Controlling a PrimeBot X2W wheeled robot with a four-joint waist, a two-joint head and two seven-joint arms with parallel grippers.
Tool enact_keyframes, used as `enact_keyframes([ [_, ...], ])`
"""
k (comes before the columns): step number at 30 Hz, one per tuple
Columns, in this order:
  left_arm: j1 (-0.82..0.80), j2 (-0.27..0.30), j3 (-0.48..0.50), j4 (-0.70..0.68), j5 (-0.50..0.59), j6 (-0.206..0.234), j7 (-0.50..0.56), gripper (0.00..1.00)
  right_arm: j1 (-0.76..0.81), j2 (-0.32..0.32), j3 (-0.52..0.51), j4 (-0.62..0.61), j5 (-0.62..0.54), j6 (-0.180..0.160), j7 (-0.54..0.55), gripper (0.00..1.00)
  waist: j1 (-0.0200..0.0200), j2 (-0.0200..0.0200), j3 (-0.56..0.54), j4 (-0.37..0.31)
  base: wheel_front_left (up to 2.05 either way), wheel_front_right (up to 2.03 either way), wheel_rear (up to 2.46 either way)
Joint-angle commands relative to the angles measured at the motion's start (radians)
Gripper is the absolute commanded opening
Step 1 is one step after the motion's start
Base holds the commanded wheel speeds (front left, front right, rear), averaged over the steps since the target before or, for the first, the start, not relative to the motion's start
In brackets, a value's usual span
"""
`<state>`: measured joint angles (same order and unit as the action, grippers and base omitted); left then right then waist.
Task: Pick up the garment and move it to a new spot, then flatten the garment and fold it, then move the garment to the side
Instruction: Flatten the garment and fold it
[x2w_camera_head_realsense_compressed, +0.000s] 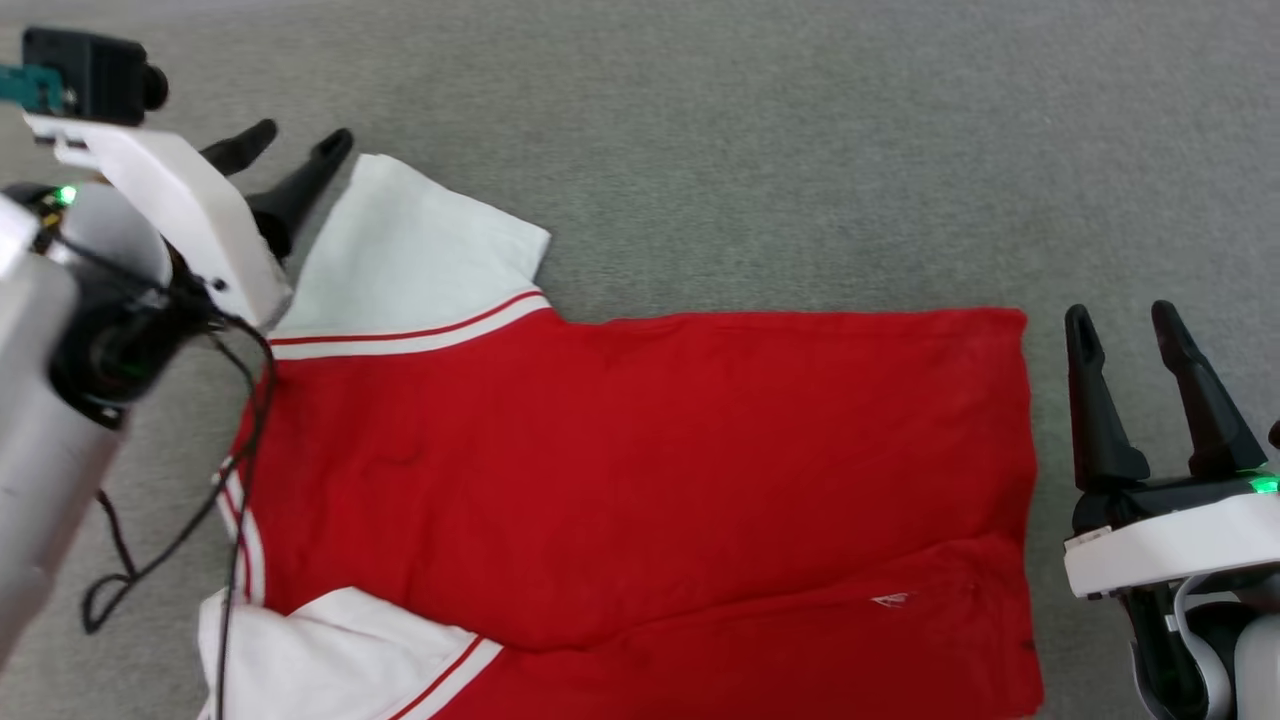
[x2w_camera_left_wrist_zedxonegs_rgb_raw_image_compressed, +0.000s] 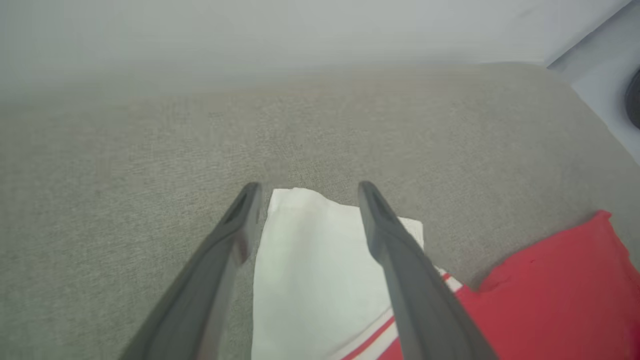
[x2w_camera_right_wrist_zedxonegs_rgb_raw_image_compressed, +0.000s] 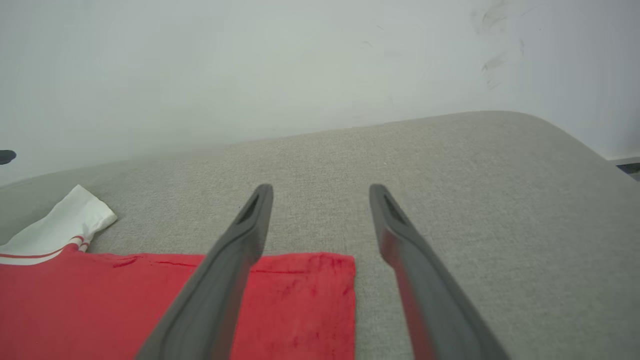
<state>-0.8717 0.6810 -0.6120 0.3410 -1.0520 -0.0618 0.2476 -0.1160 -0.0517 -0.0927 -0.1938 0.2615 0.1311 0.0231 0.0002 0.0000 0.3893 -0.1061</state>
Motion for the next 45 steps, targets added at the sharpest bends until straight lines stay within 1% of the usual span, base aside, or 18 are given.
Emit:
enact_keyframes([
  [1, -0.031, 0.014, -0.011, 0.016, -0.013, -0.006, 0.062, 1.00, -0.011, 0.002, 0.000, 0.008, 0.008, -0.001, -0.007, 1.00, -0.0002, 0.0000, 0.024, -0.029, 0.00, 0.00, 0.00],
  [5, -0.097, 0.050, -0.027, 0.062, -0.063, -0.013, 0.242, 1.00, -0.014, 0.002, 0.011, 0.026, 0.028, -0.001, -0.032, 1.00, -0.0002, 0.0000, 0.051, -0.061, 0.00, 0.00, 0.00],
  [9, -0.136, 0.066, -0.042, 0.094, -0.097, -0.007, 0.368, 1.00, -0.020, 0.002, 0.020, 0.048, 0.047, -0.001, -0.051, 1.00, -0.0002, 0.0000, 0.084, -0.086, 0.00, 0.00, 0.00],
  [12, -0.152, 0.078, -0.049, 0.118, -0.111, -0.007, 0.424, 1.00, -0.030, 0.002, 0.034, 0.063, 0.060, -0.001, -0.065, 1.00, -0.0002, 0.0000, 0.109, -0.105, 0.00, 0.00, 0.00],
  [16, -0.155, 0.075, -0.055, 0.170, -0.126, 0.001, 0.465, 1.00, -0.034, 0.002, 0.050, 0.082, 0.072, -0.001, -0.077, 1.00, -0.0002, 0.0000, 0.133, -0.123, 0.00, 0.00, 0.00],
  [18, -0.145, 0.070, -0.068, 0.193, -0.127, 0.001, 0.488, 1.00, -0.038, 0.002, 0.053, 0.089, 0.075, -0.001, -0.085, 1.00, -0.0002, 0.0000, 0.142, -0.130, 0.00, 0.00, 0.00],
  [21, -0.115, 0.061, -0.106, 0.229, -0.132, 0.000, 0.553, 1.00, -0.039, 0.002, 0.053, 0.096, 0.083, -0.001, -0.088, 1.00, -0.0002, 0.0000, 0.151, -0.135, 0.00, 0.00, 0.00],
  [22, -0.103, 0.054, -0.115, 0.240, -0.140, 0.006, 0.573, 0.95, -0.039, 0.002, 0.054, 0.098, 0.085, -0.001, -0.088, 1.00, -0.0002, 0.0000, 0.153, -0.136, 0.00, 0.00, 0.00],
  [23, -0.089, 0.041, -0.122, 0.247, -0.154, 0.006, 0.599, 0.47, -0.040, 0.002, 0.054, 0.101, 0.084, -0.001, -0.085, 1.00, -0.0002, 0.0000, 0.154, -0.137, 0.00, 0.00, 0.00],
  [24, -0.079, 0.029, -0.125, 0.250, -0.164, 0.008, 0.614, 0.28, -0.039, 0.002, 0.053, 0.103, 0.092, -0.001, -0.079, 1.00, -0.0002, 0.0000, 0.155, -0.137, 0.00, 0.00, 0.00],
  [25, -0.078, 0.024, -0.129, 0.249, -0.161, 0.005, 0.611, 0.00, -0.040, 0.002, 0.052, 0.104, 0.096, -0.001, -0.079, 1.00, -0.0002, 0.0000, 0.157, -0.136, 0.00, 0.00, 0.00],
  [28, -0.079, 0.007, -0.129, 0.255, -0.160, -0.001, 0.587, 0.00, -0.041, 0.002, 0.054, 0.109, 0.102, -0.001, -0.057, 1.00, -0.0002, 0.0000, 0.154, -0.131, 0.00, 0.00, 0.00],
  [30, -0.091, 0.006, -0.122, 0.257, -0.151, -0.005, 0.564, 0.00, -0.042, 0.002, 0.052, 0.116, 0.112, -0.001, -0.036, 1.00, -0.0002, 0.0000, 0.143, -0.124, 0.00, 0.00, 0.00],
  [33, -0.116, 0.006, -0.107, 0.259, -0.135, -0.014, 0.512, 0.00, -0.060, 0.002, 0.052, 0.138, 0.128, -0.001, 0.024, 1.00, -0.0002, 0.0000, 0.121, -0.110, 0.00, 0.00, 0.00],
  [35, -0.132, -0.001, -0.089, 0.256, -0.133, -0.021, 0.471, 0.00, -0.074, 0.002, 0.046, 0.167, 0.129, -0.001, 0.094, 1.00, -0.0002, 0.0000, 0.102, -0.100, 0.00, 0.00, 0.00],
  [40, -0.163, -0.022, -0.055, 0.246, -0.134, -0.030, 0.381, 0.00, -0.157, 0.000, 0.007, 0.231, 0.101, -0.001, 0.317, 1.00, -0.0002, 0.0000, 0.054, -0.057, 0.00, 0.00, 0.00],
  [43, -0.166, -0.046, -0.047, 0.225, -0.143, -0.037, 0.351, 0.00, -0.207, -0.020, -0.005, 0.259, 0.082, -0.001, 0.466, 1.00, -0.0002, 0.0000, 0.034, -0.026, 0.00, 0.00, 0.00],
  [45, -0.170, -0.046, -0.055, 0.210, -0.129, -0.043, 0.337, 0.00, -0.244, -0.034, -0.013, 0.274, 0.074, -0.001, 0.560, 1.00, -0.0002, 0.0000, 0.027, -0.005, 0.00, 0.00, 0.00],
])
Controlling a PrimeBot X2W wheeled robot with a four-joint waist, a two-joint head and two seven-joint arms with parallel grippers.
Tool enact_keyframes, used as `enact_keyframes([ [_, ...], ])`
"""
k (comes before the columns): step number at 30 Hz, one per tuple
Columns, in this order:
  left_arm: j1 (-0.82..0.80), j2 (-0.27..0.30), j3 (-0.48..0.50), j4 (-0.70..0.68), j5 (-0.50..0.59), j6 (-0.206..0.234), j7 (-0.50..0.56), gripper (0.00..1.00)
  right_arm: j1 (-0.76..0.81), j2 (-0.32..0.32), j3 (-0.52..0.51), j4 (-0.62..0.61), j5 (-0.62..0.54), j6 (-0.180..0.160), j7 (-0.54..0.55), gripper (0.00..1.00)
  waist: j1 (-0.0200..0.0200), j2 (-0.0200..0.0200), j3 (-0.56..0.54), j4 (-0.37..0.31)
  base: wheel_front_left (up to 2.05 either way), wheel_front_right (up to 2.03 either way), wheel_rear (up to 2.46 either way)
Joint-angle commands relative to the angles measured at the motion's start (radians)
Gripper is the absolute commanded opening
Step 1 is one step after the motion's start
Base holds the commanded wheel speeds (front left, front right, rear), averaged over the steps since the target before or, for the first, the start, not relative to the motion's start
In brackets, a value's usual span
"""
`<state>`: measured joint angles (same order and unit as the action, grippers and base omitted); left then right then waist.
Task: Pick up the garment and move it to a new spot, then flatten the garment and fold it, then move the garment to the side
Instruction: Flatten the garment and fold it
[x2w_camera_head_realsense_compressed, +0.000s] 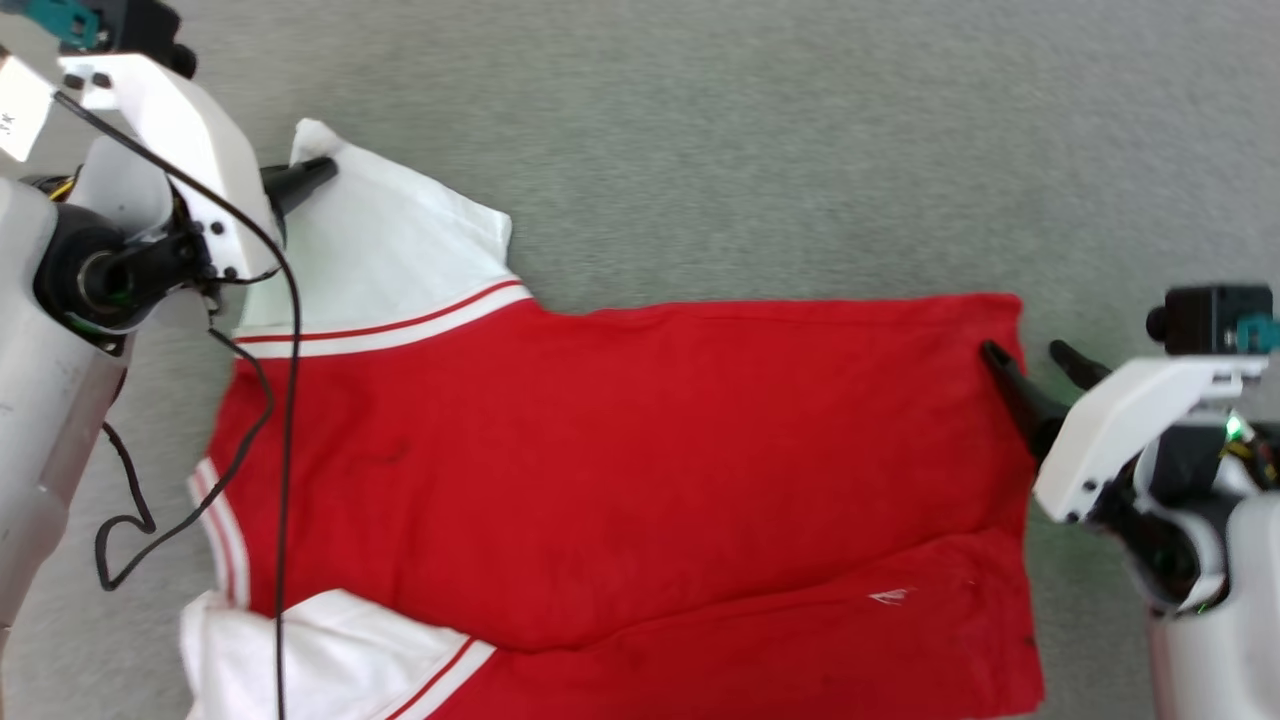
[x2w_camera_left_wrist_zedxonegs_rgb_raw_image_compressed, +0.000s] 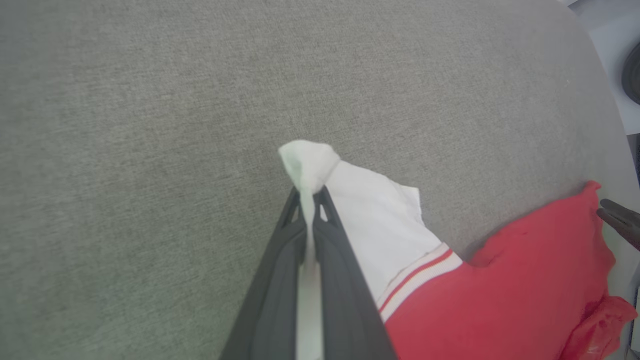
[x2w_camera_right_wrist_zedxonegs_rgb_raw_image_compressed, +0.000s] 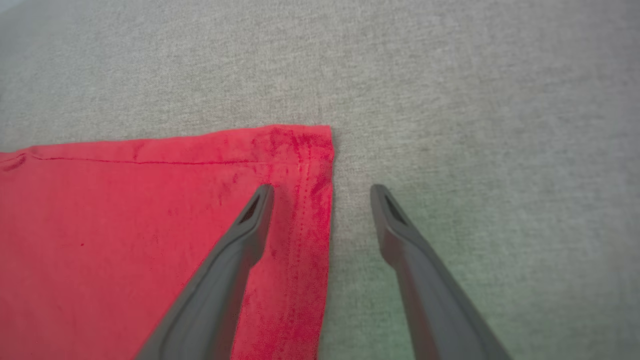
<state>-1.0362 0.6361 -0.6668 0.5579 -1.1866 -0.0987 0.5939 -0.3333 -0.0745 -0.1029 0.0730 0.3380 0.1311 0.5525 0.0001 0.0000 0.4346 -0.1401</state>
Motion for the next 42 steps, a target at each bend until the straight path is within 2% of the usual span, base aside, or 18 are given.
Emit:
enact_keyframes([
  [1, -0.007, -0.005, 0.000, -0.015, 0.005, -0.006, -0.013, 0.00, -0.044, -0.016, -0.005, 0.014, -0.006, -0.001, 0.074, 1.00, -0.0001, 0.0000, -0.021, 0.039, 0.00, 0.00, 0.00],
  [7, -0.005, -0.004, -0.010, -0.077, 0.018, -0.013, -0.033, 0.00, -0.138, -0.070, 0.008, 0.056, -0.045, -0.001, 0.246, 1.00, -0.0001, 0.0000, -0.011, 0.089, 0.00, 0.00, 0.00],
  [13, 0.014, 0.001, -0.015, -0.122, 0.020, -0.018, -0.050, 0.00, -0.155, -0.073, 0.042, 0.156, -0.056, -0.001, 0.399, 1.00, -0.0001, 0.0000, 0.003, 0.118, 0.00, 0.00, 0.00],
  [14, 0.018, 0.002, -0.015, -0.126, 0.019, -0.019, -0.053, 0.00, -0.149, -0.070, 0.049, 0.176, -0.055, 0.000, 0.431, 0.95, -0.0001, 0.0000, 0.004, 0.121, 0.00, 0.00, 0.00],
  [15, 0.023, 0.002, -0.015, -0.130, 0.017, -0.020, -0.055, 0.00, -0.146, -0.065, 0.048, 0.187, -0.050, 0.000, 0.451, 0.36, -0.0001, 0.0000, 0.004, 0.124, 0.00, 0.00, 0.00],
  [16, 0.027, 0.002, -0.015, -0.133, 0.014, -0.021, -0.057, 0.00, -0.146, -0.061, 0.044, 0.194, -0.044, 0.000, 0.466, 0.00, -0.0001, 0.0000, 0.004, 0.126, 0.00, 0.00, 0.00],
  [18, 0.031, 0.006, -0.015, -0.138, 0.014, -0.023, -0.062, 0.00, -0.154, -0.063, 0.038, 0.189, -0.047, 0.000, 0.471, 0.00, -0.0001, 0.0000, 0.001, 0.130, 0.00, 0.00, 0.00],
  [25, 0.061, 0.017, 0.002, -0.147, 0.010, -0.021, -0.107, 0.00, -0.194, -0.083, -0.009, 0.093, -0.053, -0.001, 0.386, 0.00, -0.0001, 0.0000, -0.039, 0.142, 0.00, 0.00, 0.00],
  [31, 0.145, 0.042, 0.029, -0.190, -0.012, -0.004, -0.165, 0.00, -0.121, -0.070, -0.056, 0.002, -0.053, -0.001, 0.324, 0.00, -0.0001, 0.0000, -0.104, 0.158, 0.00, 0.00, 0.00],
  [36, 0.261, 0.074, 0.041, -0.267, -0.024, 0.029, -0.219, 0.00, -0.019, -0.052, -0.089, -0.051, -0.051, -0.001, 0.296, 0.00, -0.0001, 0.0000, -0.160, 0.177, 0.00, 0.00, 0.00],
  [41, 0.417, 0.112, 0.028, -0.354, -0.004, 0.093, -0.281, 0.00, 0.096, -0.027, -0.106, -0.080, -0.037, -0.001, 0.258, 0.00, -0.0001, 0.0000, -0.213, 0.191, 0.00, 0.00, 0.00],
  [42, 0.454, 0.103, 0.024, -0.374, -0.017, 0.102, -0.292, 0.00, 0.120, -0.024, -0.111, -0.083, -0.036, -0.001, 0.247, 0.00, -0.0001, 0.0000, -0.222, 0.196, 0.00, 0.00, 0.00],
])
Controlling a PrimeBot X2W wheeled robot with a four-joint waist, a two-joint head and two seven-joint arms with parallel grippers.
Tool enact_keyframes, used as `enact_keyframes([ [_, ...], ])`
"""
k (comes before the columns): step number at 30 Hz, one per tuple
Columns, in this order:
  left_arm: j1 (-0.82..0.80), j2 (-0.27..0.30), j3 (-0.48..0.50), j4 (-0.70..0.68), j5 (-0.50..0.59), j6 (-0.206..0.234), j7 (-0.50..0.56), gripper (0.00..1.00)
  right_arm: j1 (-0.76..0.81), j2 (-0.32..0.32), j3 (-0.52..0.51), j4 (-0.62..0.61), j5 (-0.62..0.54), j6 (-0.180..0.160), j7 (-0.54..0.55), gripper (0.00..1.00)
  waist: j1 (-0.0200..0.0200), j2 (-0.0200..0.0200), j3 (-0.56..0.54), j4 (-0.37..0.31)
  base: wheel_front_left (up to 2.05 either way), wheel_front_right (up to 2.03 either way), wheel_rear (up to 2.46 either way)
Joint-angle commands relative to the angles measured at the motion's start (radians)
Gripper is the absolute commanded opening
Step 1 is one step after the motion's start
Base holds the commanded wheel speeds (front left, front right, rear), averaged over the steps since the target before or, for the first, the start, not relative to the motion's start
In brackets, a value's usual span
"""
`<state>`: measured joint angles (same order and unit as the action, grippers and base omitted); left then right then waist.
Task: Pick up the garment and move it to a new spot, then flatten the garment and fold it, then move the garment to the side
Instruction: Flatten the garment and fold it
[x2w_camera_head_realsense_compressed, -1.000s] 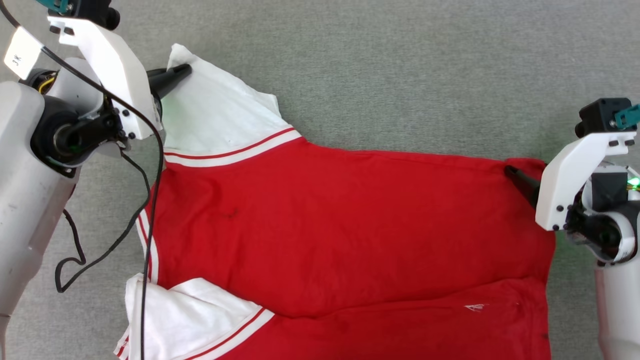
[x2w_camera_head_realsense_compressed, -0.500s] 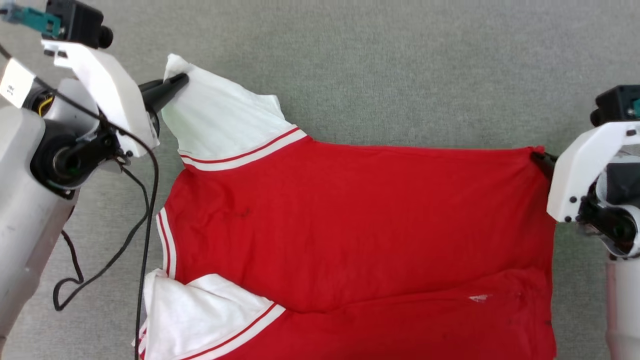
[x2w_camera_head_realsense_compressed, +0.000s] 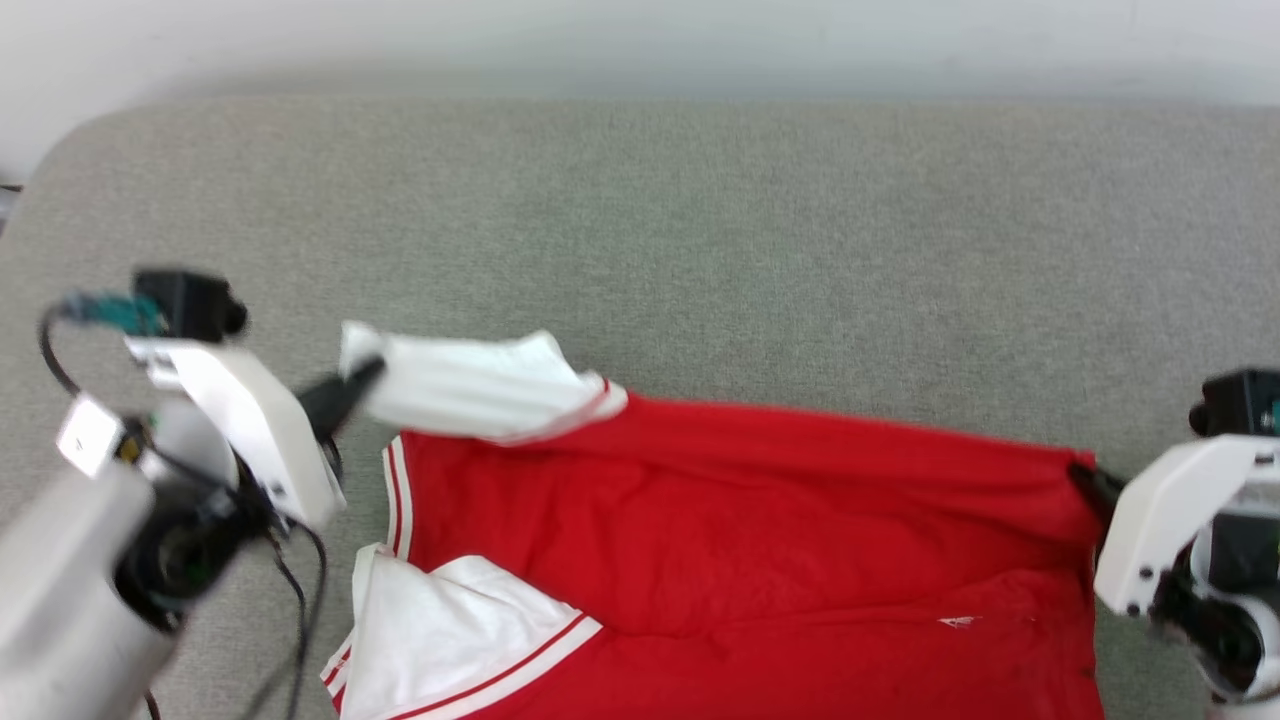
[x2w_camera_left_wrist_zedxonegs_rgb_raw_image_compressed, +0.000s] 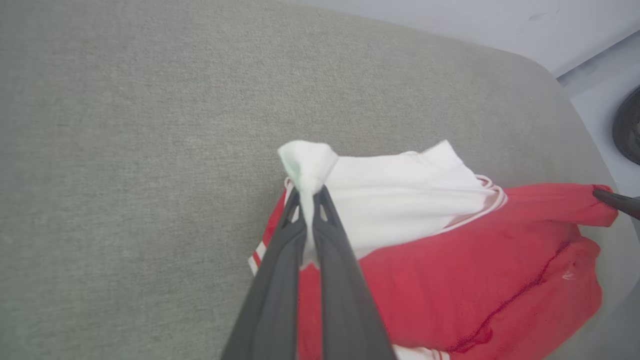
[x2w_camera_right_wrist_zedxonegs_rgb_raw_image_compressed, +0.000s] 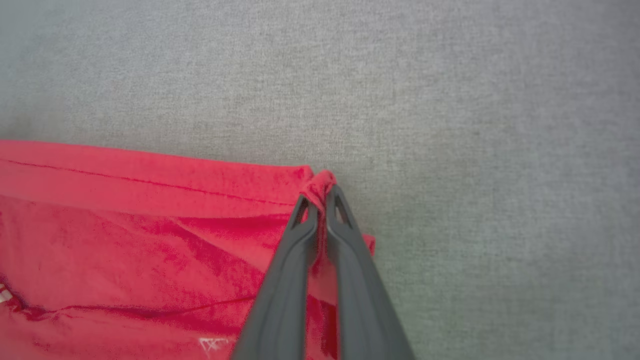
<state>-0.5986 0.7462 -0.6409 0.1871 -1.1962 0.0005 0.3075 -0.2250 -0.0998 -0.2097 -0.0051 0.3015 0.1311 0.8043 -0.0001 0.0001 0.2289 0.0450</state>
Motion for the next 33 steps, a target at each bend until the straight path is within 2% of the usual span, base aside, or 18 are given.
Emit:
enact_keyframes([
  [1, 0.049, -0.010, -0.003, -0.021, -0.014, 0.012, -0.015, 0.00, 0.038, 0.002, -0.008, -0.004, 0.003, -0.001, -0.008, 0.00, 0.0001, -0.0001, -0.024, 0.014, 0.00, 0.00, 0.00],
  [7, 0.244, 0.005, -0.015, -0.082, -0.060, 0.082, -0.059, 0.00, 0.159, 0.016, -0.026, 0.003, 0.025, -0.001, -0.050, 0.00, 0.0001, -0.0001, -0.059, 0.023, 0.00, 0.00, 0.00],
  [15, 0.411, -0.027, -0.038, -0.082, -0.121, 0.109, -0.085, 0.00, 0.263, 0.035, -0.055, 0.042, 0.058, -0.001, -0.108, 0.00, 0.0001, -0.0001, -0.085, 0.029, 0.00, 0.00, 0.00],
  [16, 0.420, -0.036, -0.043, -0.078, -0.121, 0.106, -0.092, 0.00, 0.271, 0.037, -0.057, 0.045, 0.064, -0.001, -0.118, 0.40, 0.0001, -0.0001, -0.089, 0.031, 0.00, 0.00, 0.00],
  [17, 0.429, -0.048, -0.049, -0.073, -0.126, 0.101, -0.091, 0.20, 0.281, 0.039, -0.057, 0.050, 0.069, -0.001, -0.123, 0.56, 0.0001, -0.0001, -0.093, 0.033, 0.00, 0.00, 0.00],
  [18, 0.435, -0.057, -0.060, -0.069, -0.125, 0.092, -0.087, 0.48, 0.292, 0.041, -0.055, 0.052, 0.072, -0.001, -0.132, 0.80, 0.0001, -0.0001, -0.095, 0.035, 0.00, 0.00, 0.00],
  [19, 0.435, -0.063, -0.064, -0.062, -0.119, 0.088, -0.092, 1.00, 0.299, 0.043, -0.058, 0.051, 0.076, -0.001, -0.147, 1.00, 0.0001, -0.0001, -0.098, 0.037, 0.00, 0.00, 0.00],
  [24, 0.426, -0.098, -0.072, -0.041, -0.077, 0.065, -0.163, 1.00, 0.332, 0.049, -0.044, 0.023, 0.094, -0.001, -0.252, 1.00, 0.0001, -0.0001, -0.118, 0.041, 0.00, 0.00, 0.00],
  [25, 0.416, -0.113, -0.054, -0.041, -0.031, 0.073, -0.247, 1.00, 0.343, 0.050, -0.036, -0.009, 0.106, -0.001, -0.319, 1.00, 0.0001, -0.0001, -0.135, 0.040, 0.00, 0.00, 0.00],
  [27, 0.412, -0.118, -0.047, -0.044, 0.008, 0.080, -0.306, 1.00, 0.349, 0.050, -0.032, -0.026, 0.110, -0.001, -0.350, 1.00, 0.0001, -0.0001, -0.146, 0.037, 0.00, 0.00, 0.00],
  [33, 0.404, -0.142, -0.034, -0.078, 0.116, 0.112, -0.465, 1.00, 0.343, 0.050, -0.057, -0.041, 0.098, -0.001, -0.331, 1.00, 0.0001, -0.0001, -0.174, 0.033, 0.00, 0.00, 0.00],
])
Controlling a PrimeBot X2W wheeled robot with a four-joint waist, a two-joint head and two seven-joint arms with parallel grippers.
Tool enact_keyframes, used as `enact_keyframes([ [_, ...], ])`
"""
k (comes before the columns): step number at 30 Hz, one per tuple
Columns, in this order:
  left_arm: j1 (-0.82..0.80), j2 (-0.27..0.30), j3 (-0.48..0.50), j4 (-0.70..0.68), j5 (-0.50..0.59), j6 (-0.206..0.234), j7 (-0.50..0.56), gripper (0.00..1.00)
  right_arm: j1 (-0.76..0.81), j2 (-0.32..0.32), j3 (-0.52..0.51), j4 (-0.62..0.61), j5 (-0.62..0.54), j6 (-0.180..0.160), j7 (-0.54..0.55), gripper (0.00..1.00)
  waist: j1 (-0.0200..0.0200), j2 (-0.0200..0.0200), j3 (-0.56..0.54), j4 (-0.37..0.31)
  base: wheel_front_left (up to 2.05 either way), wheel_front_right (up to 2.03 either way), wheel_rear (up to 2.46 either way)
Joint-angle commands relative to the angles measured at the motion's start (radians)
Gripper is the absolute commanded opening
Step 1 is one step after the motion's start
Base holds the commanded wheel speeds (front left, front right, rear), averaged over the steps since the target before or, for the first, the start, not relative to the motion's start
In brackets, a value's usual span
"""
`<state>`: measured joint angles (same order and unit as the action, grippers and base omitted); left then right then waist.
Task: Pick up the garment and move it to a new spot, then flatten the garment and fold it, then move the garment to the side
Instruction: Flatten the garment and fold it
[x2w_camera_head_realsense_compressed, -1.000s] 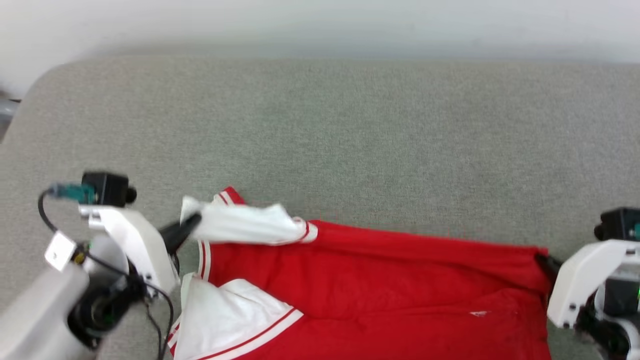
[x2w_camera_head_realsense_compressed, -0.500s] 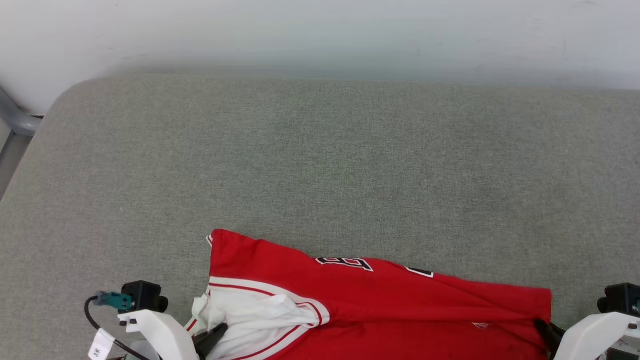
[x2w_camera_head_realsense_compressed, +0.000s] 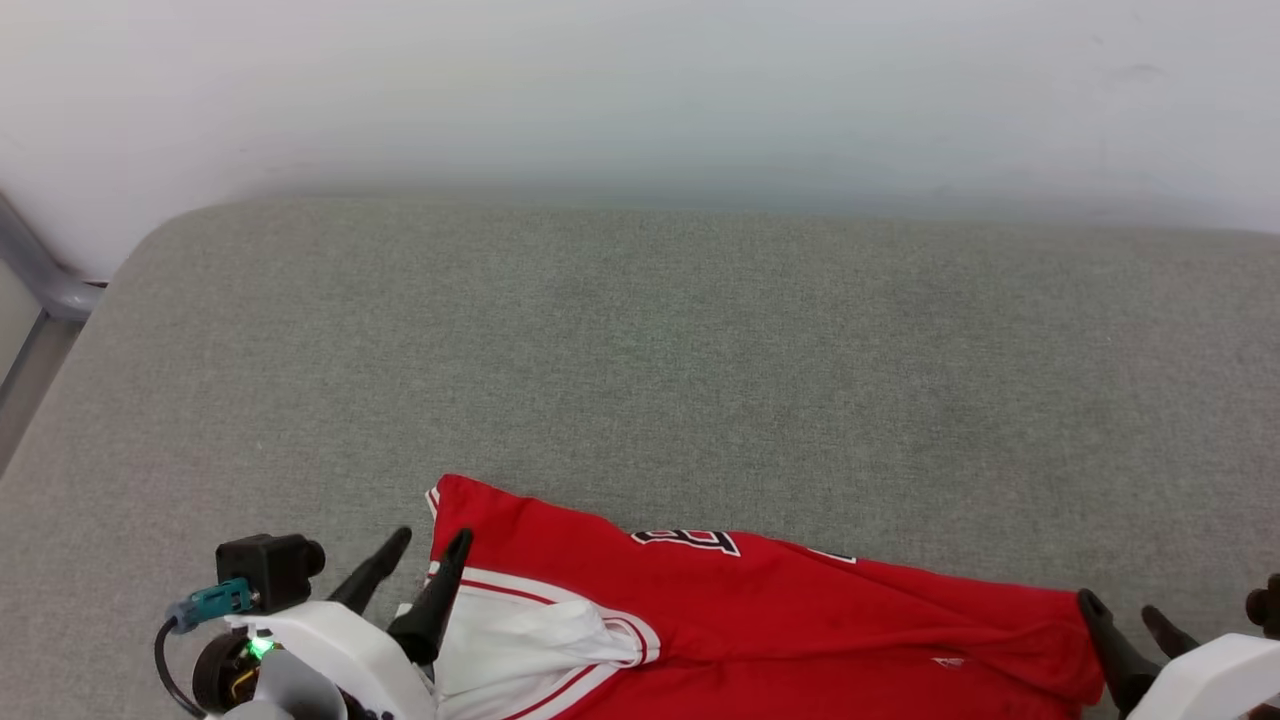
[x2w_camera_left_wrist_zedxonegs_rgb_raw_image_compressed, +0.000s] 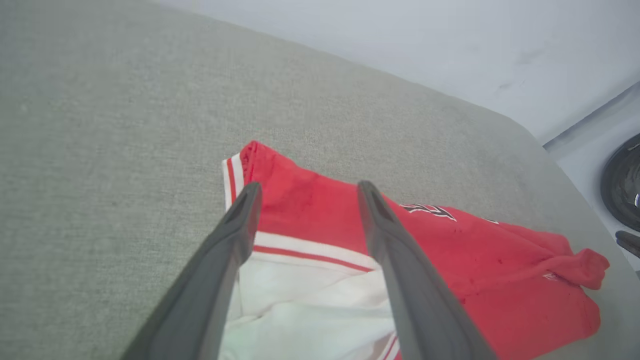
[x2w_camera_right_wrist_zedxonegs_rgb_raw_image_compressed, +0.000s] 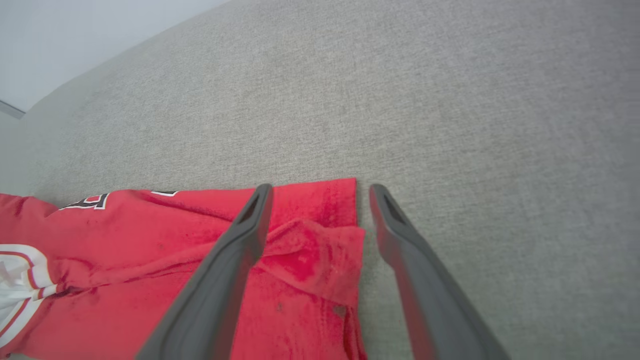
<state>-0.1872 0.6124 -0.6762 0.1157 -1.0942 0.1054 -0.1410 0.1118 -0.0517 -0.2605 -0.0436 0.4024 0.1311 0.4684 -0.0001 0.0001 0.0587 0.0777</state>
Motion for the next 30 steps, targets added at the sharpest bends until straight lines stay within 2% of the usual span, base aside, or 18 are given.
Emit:
enact_keyframes([
  [1, -0.011, -0.011, 0.007, -0.013, 0.033, 0.016, -0.043, 1.00, 0.001, 0.002, -0.016, -0.004, -0.007, -0.001, 0.018, 1.00, 0.0001, -0.0001, -0.005, 0.001, 0.00, 0.00, 0.00],
  [5, -0.017, -0.025, 0.040, -0.044, 0.113, 0.046, -0.107, 1.00, -0.019, 0.002, -0.059, -0.001, -0.039, -0.001, 0.090, 1.00, 0.0001, -0.0001, -0.006, 0.007, 0.00, 0.00, 0.00],
  [11, -0.002, -0.078, 0.137, -0.112, 0.262, 0.071, -0.125, 1.00, -0.040, -0.011, -0.088, 0.002, -0.070, -0.001, 0.174, 1.00, 0.0001, -0.0001, 0.016, 0.032, 0.00, 0.00, 0.00],
  [18, 0.048, -0.140, 0.235, -0.180, 0.407, 0.051, -0.126, 1.00, -0.040, -0.004, -0.072, 0.049, -0.064, -0.001, 0.242, 1.00, 0.0001, -0.0001, 0.041, 0.064, 0.00, 0.00, 0.00],
  [28, 0.091, -0.169, 0.283, -0.208, 0.469, 0.030, -0.126, 1.00, -0.031, 0.004, -0.035, 0.156, -0.028, -0.001, 0.328, 1.00, 0.0001, -0.0001, 0.055, 0.073, 0.00, 0.00, 0.00],
  [29, 0.094, -0.170, 0.285, -0.208, 0.471, 0.029, -0.126, 1.00, -0.035, 0.005, -0.030, 0.168, -0.025, -0.001, 0.333, 0.69, 0.0001, -0.0001, 0.056, 0.073, 0.00, 0.00, 0.00],
  [30, 0.096, -0.171, 0.286, -0.204, 0.473, 0.026, -0.126, 1.00, -0.037, 0.006, -0.025, 0.179, -0.019, -0.001, 0.337, 0.30, 0.0001, -0.0001, 0.057, 0.072, 0.00, 0.00, 0.00],
])
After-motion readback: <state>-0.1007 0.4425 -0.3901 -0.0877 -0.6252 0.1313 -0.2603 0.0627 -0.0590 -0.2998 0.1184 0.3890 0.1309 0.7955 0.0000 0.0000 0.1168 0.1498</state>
